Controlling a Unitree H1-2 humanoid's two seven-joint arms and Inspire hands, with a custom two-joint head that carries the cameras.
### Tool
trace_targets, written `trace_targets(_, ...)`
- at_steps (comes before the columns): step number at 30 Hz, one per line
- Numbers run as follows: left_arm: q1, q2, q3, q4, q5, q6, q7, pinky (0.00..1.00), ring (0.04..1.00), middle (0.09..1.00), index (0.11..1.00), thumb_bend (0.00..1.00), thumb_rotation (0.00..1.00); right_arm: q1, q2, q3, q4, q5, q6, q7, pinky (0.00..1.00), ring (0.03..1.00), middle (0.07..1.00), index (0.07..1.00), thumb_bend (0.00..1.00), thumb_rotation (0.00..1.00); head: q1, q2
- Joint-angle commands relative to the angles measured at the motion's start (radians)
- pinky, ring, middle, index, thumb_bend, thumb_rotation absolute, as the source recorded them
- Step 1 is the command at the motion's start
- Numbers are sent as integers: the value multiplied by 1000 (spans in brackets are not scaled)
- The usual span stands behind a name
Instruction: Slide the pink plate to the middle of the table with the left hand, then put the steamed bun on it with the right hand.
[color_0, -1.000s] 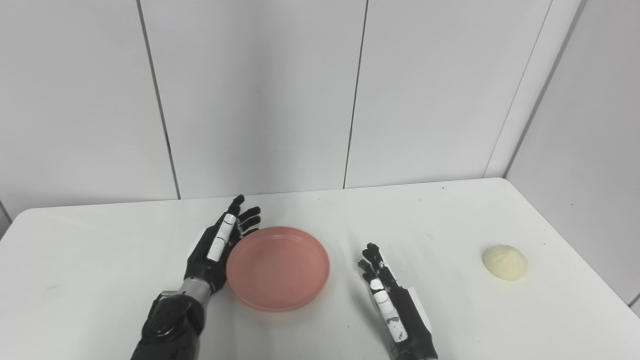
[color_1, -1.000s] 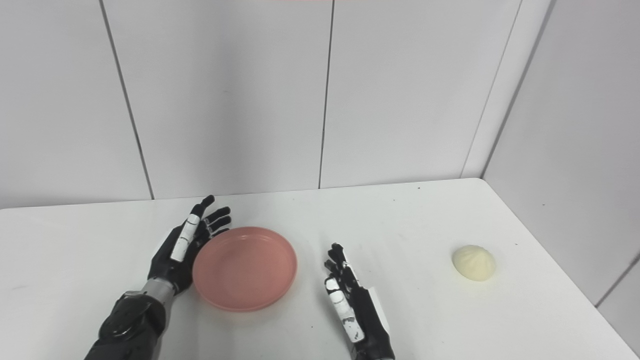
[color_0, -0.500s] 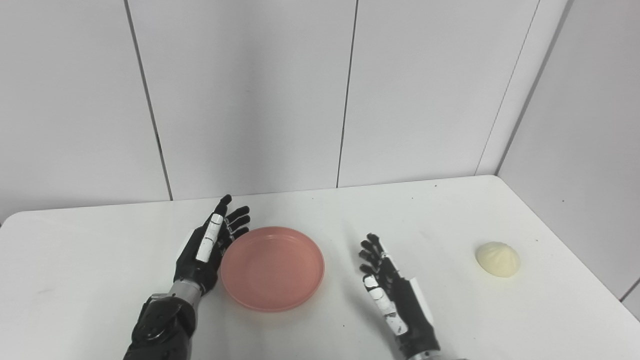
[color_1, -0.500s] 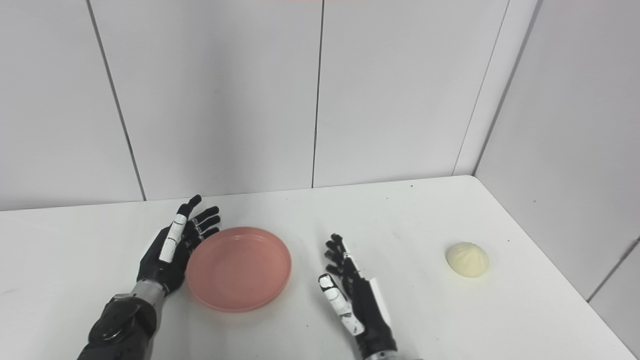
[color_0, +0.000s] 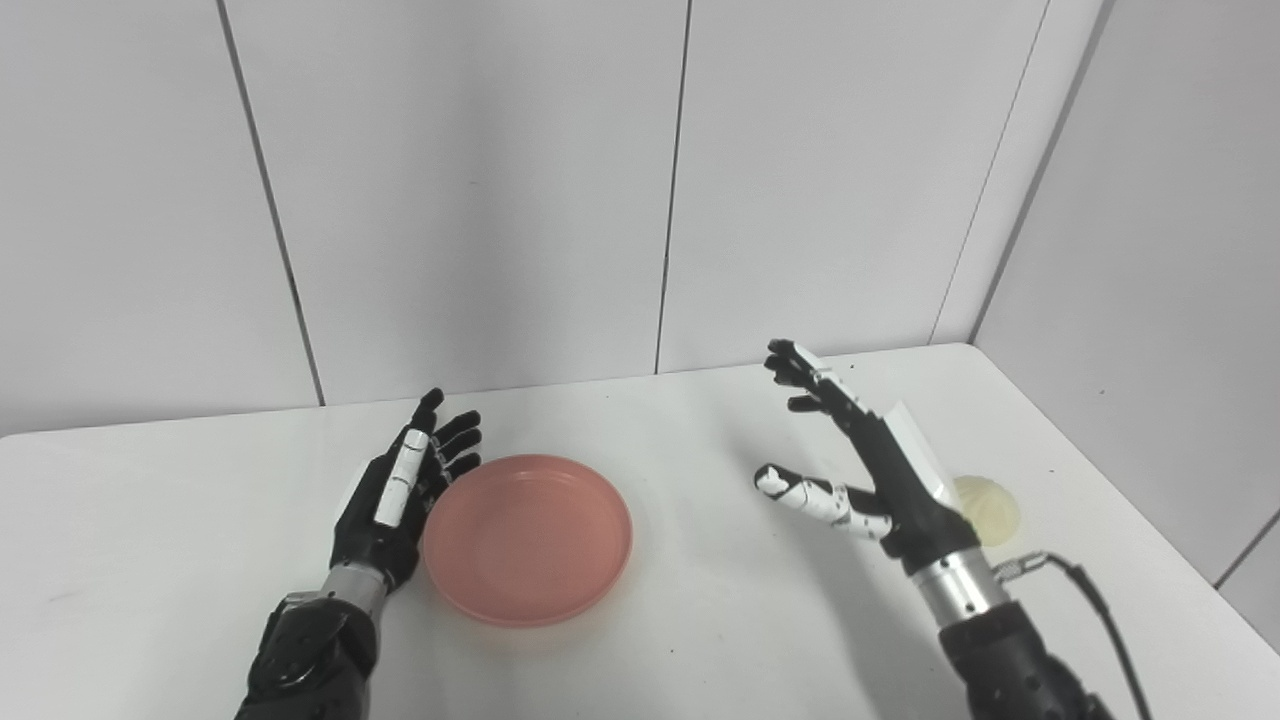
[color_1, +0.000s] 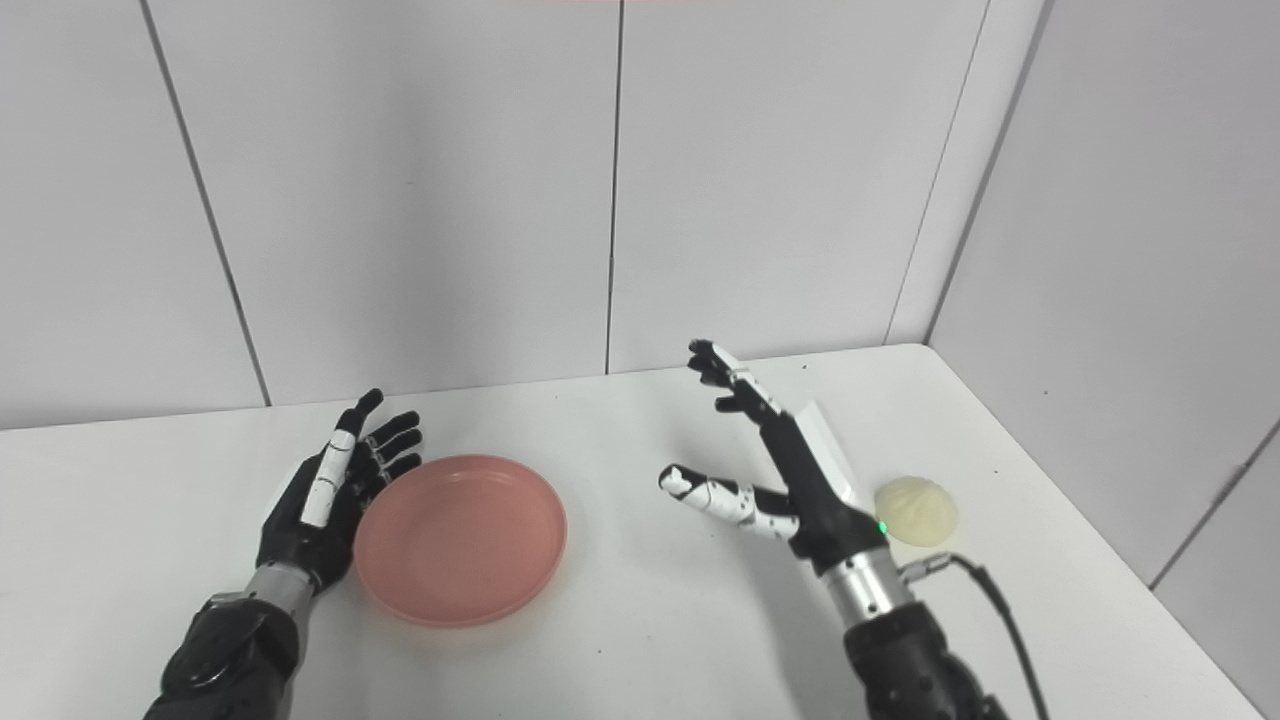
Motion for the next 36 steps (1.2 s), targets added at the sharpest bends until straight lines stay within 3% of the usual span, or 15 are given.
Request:
trace_targets(1,-24,1,2,13,-8,7,-4,831,860,826,950,794,792,-50,-43,-11,-66,-35,74,28,742,839,860,877,975,780,0,-1)
trace_targets(5,-26,0,8,18,-17,12,-11,848,859,833,955,796,779,-117,-166,-5,-128,-121,206,143,774,852,869,872,955,687,1,-2)
trace_targets(12,-30,1,11,29,-15,6,-11,840,858,827,956,780,781,-195,-315,-16,-87,-136,234,237,676,799,839,831,997,564,1,-4)
trace_targets(17,-30,-3,13,29,-16,9,-8,824,853,819,953,792,775,-224,-448,27,-48,-181,300,377,682,825,843,817,1000,500,4,-6)
trace_targets(20,-32,-5,10,31,-14,5,-5,819,849,817,945,797,776,-234,-500,57,-16,-202,351,448,702,856,866,824,1000,429,7,-6)
trace_targets(27,-34,-2,5,42,-6,-8,1,816,845,817,942,794,777,-253,-556,94,67,-268,370,568,699,869,874,816,1000,360,10,-7)
trace_targets(31,-28,1,-2,27,0,-8,4,821,846,817,949,791,782,-266,-543,98,101,-368,370,672,707,871,885,824,1000,330,8,-6)
trace_targets(36,-27,5,-7,32,2,-13,0,819,848,823,951,812,769,-276,-545,117,206,-403,370,695,753,889,913,826,1000,313,8,-4)
